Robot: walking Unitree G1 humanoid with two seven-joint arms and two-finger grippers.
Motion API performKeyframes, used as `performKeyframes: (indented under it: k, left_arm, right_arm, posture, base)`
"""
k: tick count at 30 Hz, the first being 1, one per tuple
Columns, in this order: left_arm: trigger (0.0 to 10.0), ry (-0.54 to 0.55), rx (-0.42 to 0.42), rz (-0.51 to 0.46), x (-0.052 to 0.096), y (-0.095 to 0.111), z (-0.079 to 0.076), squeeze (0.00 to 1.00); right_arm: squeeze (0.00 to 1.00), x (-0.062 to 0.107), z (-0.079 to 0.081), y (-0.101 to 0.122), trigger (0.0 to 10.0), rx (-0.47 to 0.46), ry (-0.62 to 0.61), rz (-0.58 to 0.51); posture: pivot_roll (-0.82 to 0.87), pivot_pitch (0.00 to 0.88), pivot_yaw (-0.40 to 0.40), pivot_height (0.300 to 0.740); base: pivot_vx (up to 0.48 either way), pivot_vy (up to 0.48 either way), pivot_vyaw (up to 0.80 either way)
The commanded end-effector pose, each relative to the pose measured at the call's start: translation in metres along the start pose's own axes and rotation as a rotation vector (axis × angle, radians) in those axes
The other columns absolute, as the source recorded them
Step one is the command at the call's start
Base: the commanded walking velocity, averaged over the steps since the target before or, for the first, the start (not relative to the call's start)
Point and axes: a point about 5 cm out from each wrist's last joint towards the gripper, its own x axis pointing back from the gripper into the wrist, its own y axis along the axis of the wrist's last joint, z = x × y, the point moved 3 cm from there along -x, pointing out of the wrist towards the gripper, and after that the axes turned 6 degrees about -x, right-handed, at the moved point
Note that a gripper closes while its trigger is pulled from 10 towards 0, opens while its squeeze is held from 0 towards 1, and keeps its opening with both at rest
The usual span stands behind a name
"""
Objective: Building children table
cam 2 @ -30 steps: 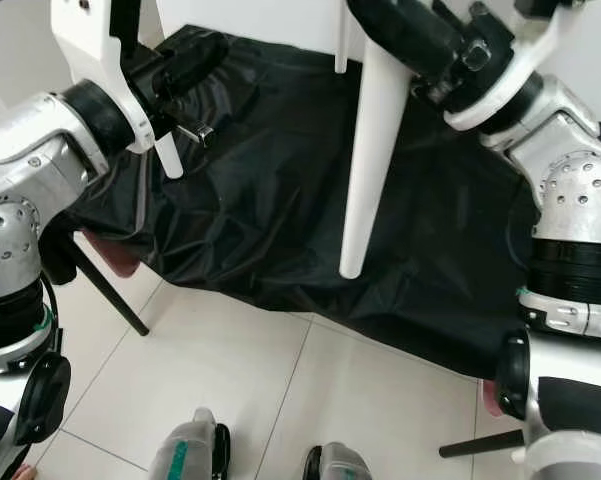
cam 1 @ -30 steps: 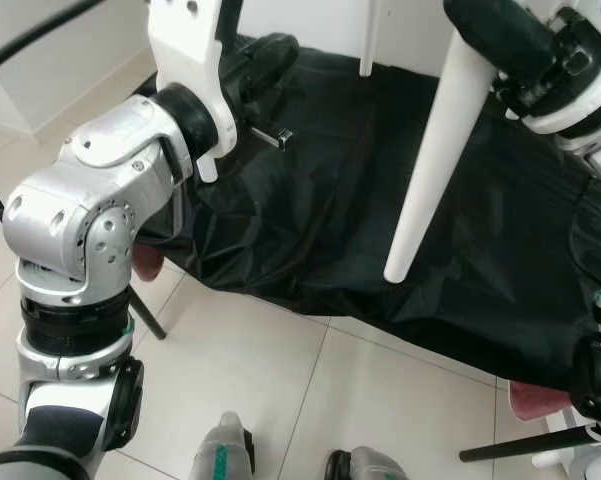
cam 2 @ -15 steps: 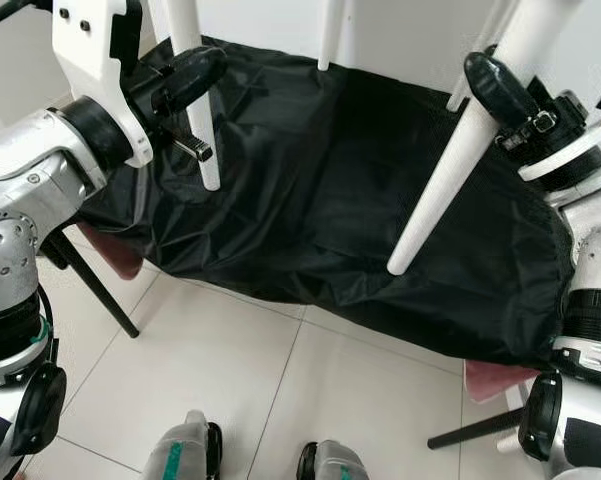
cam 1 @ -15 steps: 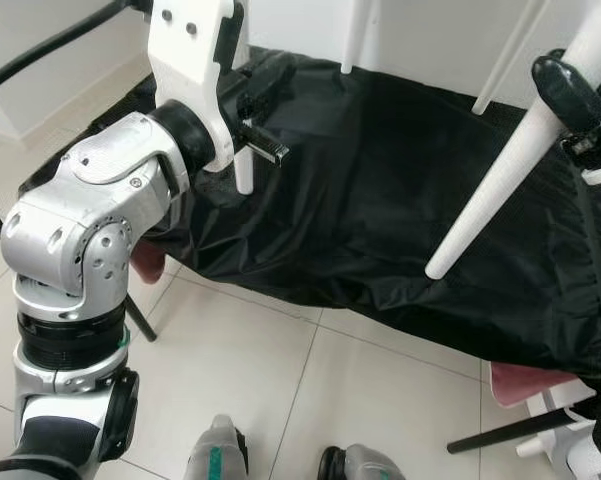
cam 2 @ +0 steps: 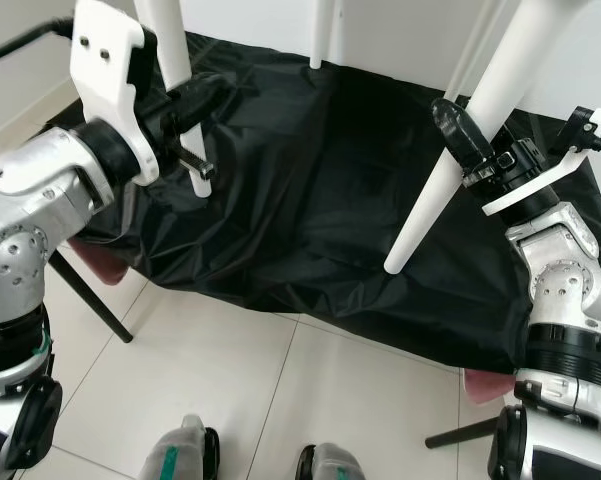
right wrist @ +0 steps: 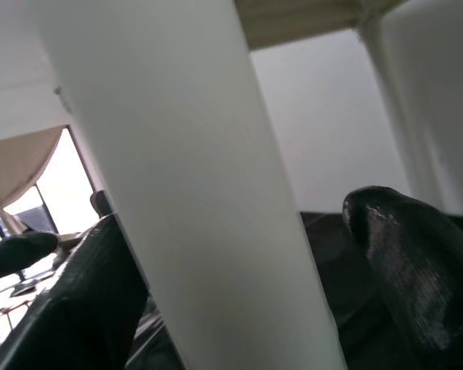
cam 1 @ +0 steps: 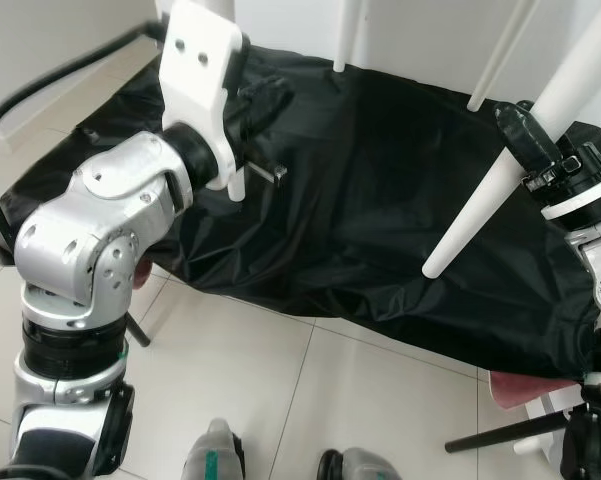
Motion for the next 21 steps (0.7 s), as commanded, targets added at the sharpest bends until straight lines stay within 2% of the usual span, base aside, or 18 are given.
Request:
performKeyframes:
  k: [1, 2, 4, 5, 7, 11, 18, 21]
  left_arm:
    - [10.0, -0.022, -0.006, -0.008, -0.001, 0.000, -0.005, 0.00]
    - [10.0, -0.022, -0.006, -0.008, -0.001, 0.000, -0.005, 0.00]
    - [10.0, -0.029, 0.023, 0.006, 0.002, -0.016, -0.012, 0.00]
    - [10.0, -0.029, 0.023, 0.006, 0.002, -0.016, -0.012, 0.00]
    - [10.0, -0.052, 0.044, 0.034, 0.006, -0.031, -0.021, 0.00]
    - [10.0, -0.070, 0.041, 0.041, 0.009, -0.039, -0.023, 0.00]
    - [10.0, -0.089, 0.047, 0.050, 0.012, -0.049, -0.024, 0.00]
    - [10.0, -0.082, 0.042, 0.068, 0.013, -0.059, -0.024, 0.00]
  right_arm:
    - [0.00, 0.002, 0.005, 0.002, 10.0, 0.005, 0.026, -0.017]
    - [0.00, 0.002, 0.005, 0.002, 10.0, 0.005, 0.026, -0.017]
    - [0.00, 0.024, 0.016, -0.003, 10.0, -0.032, 0.053, -0.052]
    - [0.00, 0.024, 0.016, -0.003, 10.0, -0.032, 0.053, -0.052]
    - [0.00, 0.043, 0.034, -0.007, 10.0, -0.079, 0.083, -0.062]
    - [0.00, 0.051, 0.044, -0.009, 10.0, -0.089, 0.095, -0.060]
    - [0.00, 0.065, 0.049, 0.010, 10.0, -0.015, 0.043, -0.106]
    - [0.00, 0.075, 0.052, 0.016, 10.0, 0.130, -0.062, -0.097]
  posture:
    - [0.10, 0.077, -0.006, 0.740]
    - [0.10, 0.077, -0.006, 0.740]
    - [0.09, 0.078, 0.020, 0.740]
    - [0.09, 0.078, 0.020, 0.740]
    - [0.08, 0.084, 0.039, 0.740]
    - [0.07, 0.086, 0.054, 0.740]
    - [0.05, 0.086, 0.069, 0.740]
    - [0.03, 0.088, 0.075, 0.740]
  base:
    - [0.000, 0.000, 0.00]
    - [0.000, 0.000, 0.00]
    - [0.000, 0.000, 0.00]
    - [0.000, 0.000, 0.00]
    - [0.000, 0.000, 0.00]
    - [0.000, 0.000, 0.00]
    - [0.000, 0.000, 0.00]
    - [0.000, 0.000, 0.00]
